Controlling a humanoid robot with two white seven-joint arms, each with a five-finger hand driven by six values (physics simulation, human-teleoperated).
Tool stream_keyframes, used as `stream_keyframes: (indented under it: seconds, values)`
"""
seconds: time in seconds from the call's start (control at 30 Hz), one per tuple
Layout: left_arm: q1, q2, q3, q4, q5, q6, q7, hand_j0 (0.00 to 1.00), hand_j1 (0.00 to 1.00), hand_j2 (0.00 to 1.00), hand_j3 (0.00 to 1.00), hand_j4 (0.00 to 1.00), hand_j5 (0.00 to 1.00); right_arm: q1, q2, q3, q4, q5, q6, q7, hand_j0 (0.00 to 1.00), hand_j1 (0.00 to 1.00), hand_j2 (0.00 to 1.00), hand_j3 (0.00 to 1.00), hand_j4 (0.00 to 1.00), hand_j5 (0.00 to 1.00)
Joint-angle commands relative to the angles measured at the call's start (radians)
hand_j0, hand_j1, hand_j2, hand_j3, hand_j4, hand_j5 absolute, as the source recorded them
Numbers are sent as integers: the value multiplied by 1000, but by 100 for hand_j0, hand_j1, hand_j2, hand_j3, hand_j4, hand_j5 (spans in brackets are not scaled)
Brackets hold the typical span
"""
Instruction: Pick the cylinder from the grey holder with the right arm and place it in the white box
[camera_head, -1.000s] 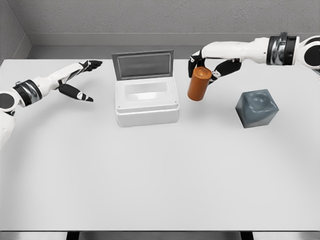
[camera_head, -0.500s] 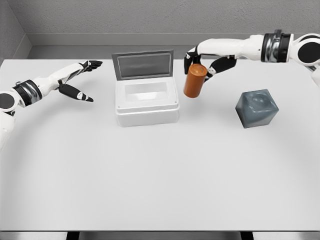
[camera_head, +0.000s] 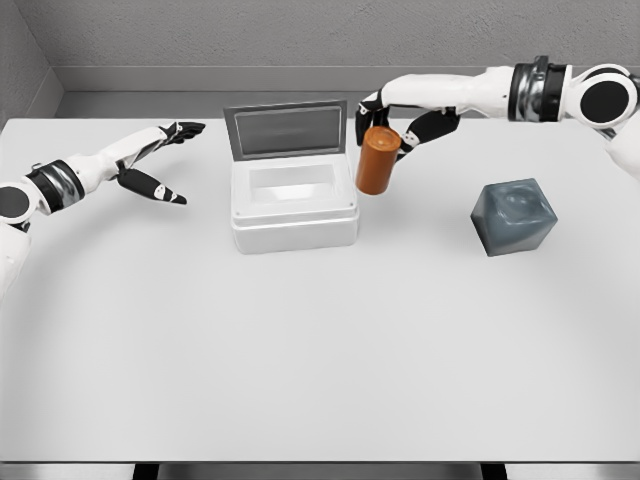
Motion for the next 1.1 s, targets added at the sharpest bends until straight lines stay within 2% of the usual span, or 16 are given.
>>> stream_keyframes:
  seconds: [0.0,1.07]
  values:
    - [0,-1,4,-1,4,2,0,100,100,100,100,100,100,0,3,-3,10,-17,2,1,38,38,38,38,38,38]
    - [0,1,4,-2,4,2,0,100,100,100,100,100,100,-26,108,-3,110,-26,2,1,39,39,39,39,39,39]
